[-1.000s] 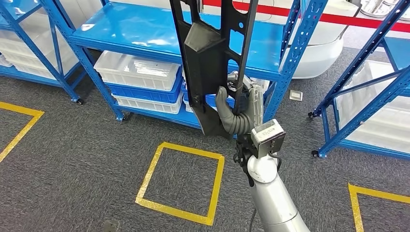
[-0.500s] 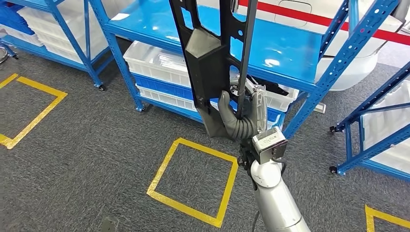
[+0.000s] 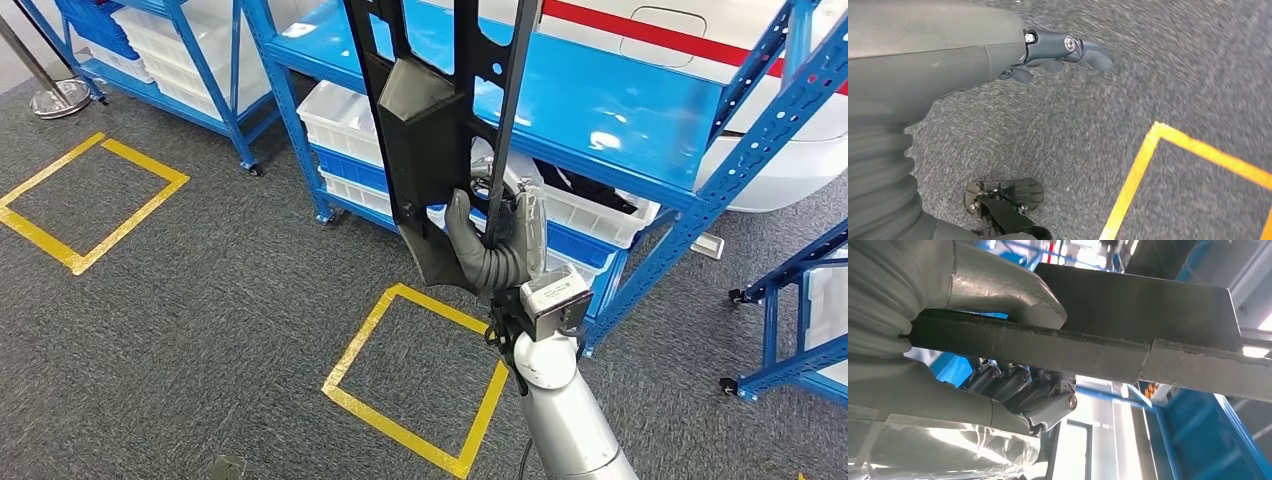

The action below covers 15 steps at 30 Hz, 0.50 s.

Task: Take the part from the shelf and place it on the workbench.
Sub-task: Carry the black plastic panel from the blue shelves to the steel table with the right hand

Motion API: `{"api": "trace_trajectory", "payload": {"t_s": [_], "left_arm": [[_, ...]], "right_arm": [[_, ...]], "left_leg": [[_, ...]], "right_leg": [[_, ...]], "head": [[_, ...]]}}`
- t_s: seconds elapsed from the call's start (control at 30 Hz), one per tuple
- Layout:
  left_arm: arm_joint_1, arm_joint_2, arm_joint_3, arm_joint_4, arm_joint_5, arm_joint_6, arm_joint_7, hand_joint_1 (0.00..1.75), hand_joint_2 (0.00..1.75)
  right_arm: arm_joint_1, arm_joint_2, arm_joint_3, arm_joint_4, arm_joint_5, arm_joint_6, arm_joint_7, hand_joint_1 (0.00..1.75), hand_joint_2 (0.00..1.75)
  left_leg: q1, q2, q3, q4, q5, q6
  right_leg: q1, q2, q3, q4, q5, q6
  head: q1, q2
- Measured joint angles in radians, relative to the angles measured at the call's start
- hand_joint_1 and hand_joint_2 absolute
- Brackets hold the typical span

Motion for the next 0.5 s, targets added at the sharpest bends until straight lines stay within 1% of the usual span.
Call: {"api": "trace_trajectory", "payload": {"t_s": [0.03,0.07,0.1,0.13,0.17,0.2,0.23,0.27,0.3,0.33,0.37,0.4,0.43,0.47,0.5], "left_arm": [[0.0,0.0,0.002,0.0,0.0,0.0,0.0,0.0,1.75],[0.001,0.0,0.003,0.0,0.0,0.0,0.0,0.0,1.75],[0.0,0.001,0.004,0.0,0.0,0.0,-0.001,0.0,1.75],[-0.001,0.001,0.005,0.0,0.0,0.0,-0.001,0.0,1.75],[-0.001,0.001,0.005,0.0,0.0,0.0,-0.001,0.0,1.75],[-0.001,0.001,0.006,0.0,0.0,0.0,-0.001,0.0,1.75],[0.0,0.001,0.006,0.0,0.0,0.0,-0.002,0.0,1.75],[0.0,0.0,0.007,0.0,0.0,0.0,-0.002,0.0,1.75],[0.0,0.0,0.008,0.0,0.0,0.0,-0.002,0.0,1.75],[-0.001,-0.001,0.008,0.0,0.0,0.0,-0.003,0.0,1.75],[-0.002,-0.002,0.009,0.0,0.0,0.0,-0.003,0.0,1.75],[-0.002,-0.002,0.009,0.0,0.0,0.0,-0.003,0.0,1.75],[-0.002,-0.002,0.01,0.0,0.001,0.0,-0.003,0.0,1.75],[-0.001,-0.002,0.011,0.0,0.002,0.0,-0.003,0.0,1.75],[0.0,-0.003,0.011,0.0,0.004,0.001,-0.004,0.0,1.75]], "right_arm": [[0.003,-0.001,0.0,0.0,-0.001,0.0,-0.003,1.75,1.75],[0.005,-0.001,0.0,0.0,-0.002,0.0,-0.005,1.75,1.75],[0.006,-0.002,0.0,0.0,-0.003,0.0,-0.008,1.75,1.75],[0.006,-0.002,0.0,0.0,-0.003,0.0,-0.01,1.75,1.75],[0.007,-0.003,0.0,0.0,-0.003,0.0,-0.011,1.75,1.75],[0.007,-0.004,0.0,0.0,-0.003,0.0,-0.012,1.75,1.75],[0.009,-0.004,0.0,-0.001,-0.003,0.0,-0.012,1.75,1.75],[0.009,-0.004,0.0,-0.001,-0.003,0.0,-0.012,1.75,1.75],[0.009,-0.005,0.0,-0.002,-0.003,0.0,-0.013,1.75,1.75],[0.009,-0.007,0.001,-0.003,-0.003,-0.001,-0.013,1.75,1.75],[0.01,-0.01,0.001,-0.003,-0.003,-0.001,-0.013,1.75,1.75],[0.013,-0.013,0.001,-0.002,-0.003,-0.001,-0.013,1.75,1.75],[0.016,-0.017,0.001,-0.002,-0.004,-0.001,-0.014,1.75,1.75],[0.02,-0.02,0.001,-0.002,-0.007,0.001,-0.015,1.75,1.75],[0.022,-0.023,0.001,-0.002,-0.012,0.003,-0.017,1.75,1.75]], "left_leg": [[0.001,0.008,0.031,-0.059,0.034,0.002],[0.001,0.023,0.07,-0.132,0.066,0.005],[-0.004,0.038,0.105,-0.193,0.087,0.01],[-0.009,0.047,0.128,-0.234,0.098,0.016],[-0.014,0.051,0.136,-0.25,0.097,0.021],[-0.02,0.044,0.136,-0.252,0.094,0.026],[-0.02,0.034,0.137,-0.258,0.096,0.033],[-0.019,0.024,0.141,-0.266,0.099,0.04],[-0.017,0.015,0.146,-0.275,0.104,0.048],[-0.015,0.005,0.151,-0.284,0.108,0.055],[-0.016,-0.005,0.152,-0.286,0.11,0.059],[-0.016,-0.016,0.151,-0.287,0.111,0.062],[-0.016,-0.028,0.151,-0.287,0.111,0.062],[-0.016,-0.041,0.15,-0.286,0.111,0.063],[-0.016,-0.053,0.15,-0.286,0.111,0.062]], "right_leg": [[0.0,-0.008,0.004,0.0,-0.004,0.002],[0.001,-0.015,0.009,0.0,-0.008,0.005],[0.006,-0.022,0.013,0.0,-0.012,0.009],[0.01,-0.028,0.016,0.0,-0.016,0.014],[0.014,-0.036,0.018,-0.001,-0.018,0.019],[0.017,-0.044,0.019,-0.003,-0.02,0.023],[0.018,-0.049,0.021,-0.005,-0.023,0.029],[0.017,-0.043,0.019,-0.001,-0.03,0.032],[0.017,-0.028,0.01,0.021,-0.043,0.032],[0.016,-0.008,-0.008,0.061,-0.065,0.03],[0.013,0.012,-0.04,0.125,-0.092,0.024],[0.012,0.024,-0.079,0.2,-0.119,0.018],[0.011,0.028,-0.115,0.262,-0.136,0.018],[0.011,0.03,-0.138,0.296,-0.139,0.022],[0.01,0.032,-0.142,0.287,-0.123,0.031]], "head": [[0.0,0.0],[0.0,0.0],[0.0,0.0],[0.001,0.0],[0.001,0.0],[0.002,0.0],[0.002,0.0],[0.003,0.0],[0.004,0.0],[0.006,0.0],[0.008,0.0],[0.009,0.0],[0.01,0.0],[0.01,0.0],[0.011,0.0]]}}
